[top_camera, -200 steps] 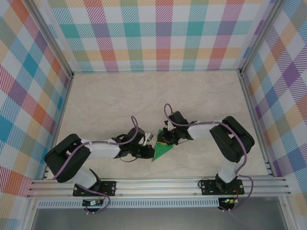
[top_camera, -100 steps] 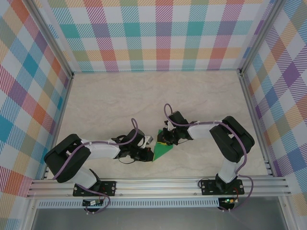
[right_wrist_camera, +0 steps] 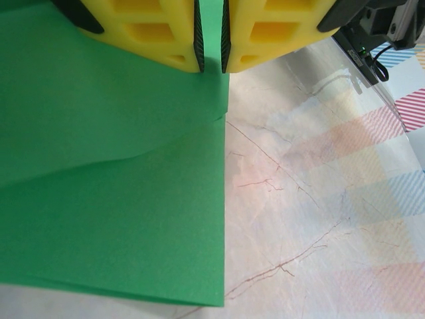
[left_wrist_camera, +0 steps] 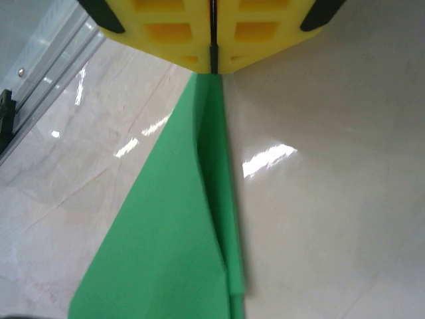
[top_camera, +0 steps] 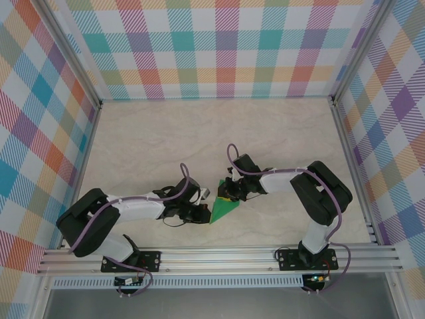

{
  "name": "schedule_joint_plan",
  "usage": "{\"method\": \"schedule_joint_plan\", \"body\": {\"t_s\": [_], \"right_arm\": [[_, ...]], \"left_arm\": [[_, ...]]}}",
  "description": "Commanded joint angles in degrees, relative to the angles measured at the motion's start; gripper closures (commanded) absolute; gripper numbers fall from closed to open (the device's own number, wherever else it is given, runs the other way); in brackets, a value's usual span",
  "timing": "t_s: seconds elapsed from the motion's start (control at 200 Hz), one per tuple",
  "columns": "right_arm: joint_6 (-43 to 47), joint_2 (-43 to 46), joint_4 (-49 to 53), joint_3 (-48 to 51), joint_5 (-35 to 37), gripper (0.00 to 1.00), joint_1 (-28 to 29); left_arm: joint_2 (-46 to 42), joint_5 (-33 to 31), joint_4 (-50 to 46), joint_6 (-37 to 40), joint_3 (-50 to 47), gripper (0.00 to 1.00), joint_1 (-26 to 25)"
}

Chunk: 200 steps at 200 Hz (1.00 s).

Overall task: Fold a paper plane with a square sheet of paper (pick it up from the middle)
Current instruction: Fourth fold the wing at the center of the table.

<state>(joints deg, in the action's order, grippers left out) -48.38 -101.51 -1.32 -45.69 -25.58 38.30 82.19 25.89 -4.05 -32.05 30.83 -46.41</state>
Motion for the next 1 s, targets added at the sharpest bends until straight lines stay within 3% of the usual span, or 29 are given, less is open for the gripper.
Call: {"method": "schedule_joint_plan", "body": {"t_s": [0.0, 0.25, 0.72, 0.995], "right_arm": [[1.1, -3.3, 8.5, 3.0, 6.4, 0.82, -0.2], [1.0, -3.2, 8.4, 3.2, 6.4, 0.82, -0.2], [0.9, -3.4, 8.4, 3.4, 6.2, 0.81, -0.1], [1.0, -3.6, 8.6, 3.4, 6.2, 0.81, -0.2]], "left_arm": [[-5.2, -1.2, -9.2, -1.1, -1.1, 0.88, -0.1], [-10.9, -4.3, -5.3, -6.7, 2.2, 0.80, -0.1], [4.1, 0.6, 10.4, -11.2, 5.1, 0.84, -0.1], [7.3, 0.6, 8.2, -10.1, 2.3, 0.85, -0.1]]}}
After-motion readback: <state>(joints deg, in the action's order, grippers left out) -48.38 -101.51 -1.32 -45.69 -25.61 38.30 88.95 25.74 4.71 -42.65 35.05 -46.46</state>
